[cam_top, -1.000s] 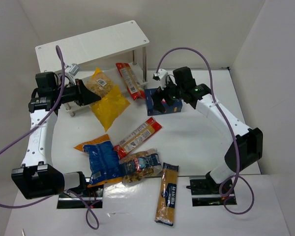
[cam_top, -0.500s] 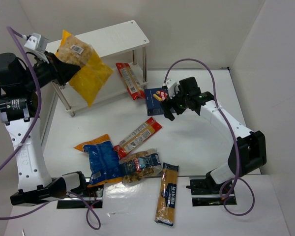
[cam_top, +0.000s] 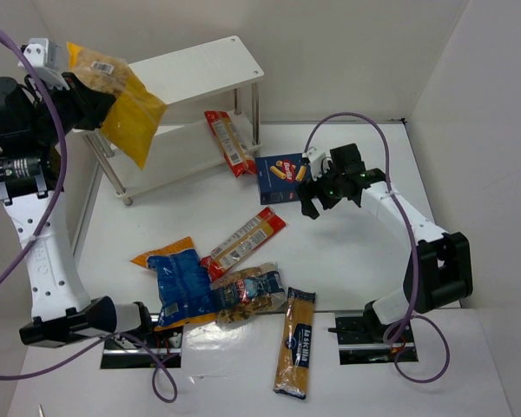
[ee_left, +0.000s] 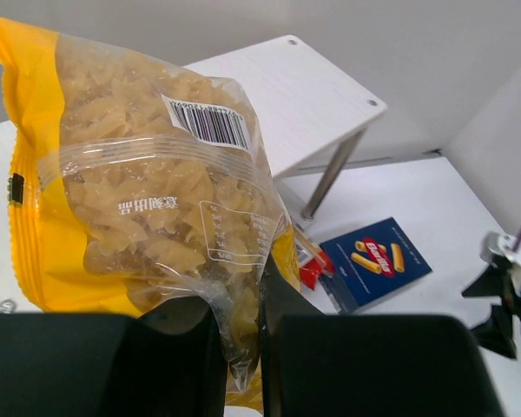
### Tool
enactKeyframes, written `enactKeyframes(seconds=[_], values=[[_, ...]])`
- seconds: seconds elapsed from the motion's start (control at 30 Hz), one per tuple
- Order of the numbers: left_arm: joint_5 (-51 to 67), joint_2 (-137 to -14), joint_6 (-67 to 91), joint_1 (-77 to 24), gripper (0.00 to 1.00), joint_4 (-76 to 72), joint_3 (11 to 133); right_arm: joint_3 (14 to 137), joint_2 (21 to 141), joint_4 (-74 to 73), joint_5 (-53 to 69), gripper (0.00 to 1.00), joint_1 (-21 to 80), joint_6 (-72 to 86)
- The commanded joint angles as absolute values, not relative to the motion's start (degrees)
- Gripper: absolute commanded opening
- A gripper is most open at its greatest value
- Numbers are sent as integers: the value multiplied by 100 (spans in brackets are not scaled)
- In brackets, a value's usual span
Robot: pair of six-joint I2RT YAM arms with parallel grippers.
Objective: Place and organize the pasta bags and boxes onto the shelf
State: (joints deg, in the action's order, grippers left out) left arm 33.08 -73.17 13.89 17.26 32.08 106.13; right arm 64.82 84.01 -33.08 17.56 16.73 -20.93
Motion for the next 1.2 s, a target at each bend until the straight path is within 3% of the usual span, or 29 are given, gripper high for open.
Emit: enactKeyframes(seconds=[0.0,0.37,1.17], values=[[3006,-7443,1512,1872,0,2057,11310,6329,8253,-2971,1951,100,1556,-2118],[3472,-8455,1038,1925,0,2268,12243,6161,8420,-2918,2425,100,1117,-2118],[2101,-9650,132,1978,0,2145,11997,6108,8525,-2971,2821,100,896,-2276]])
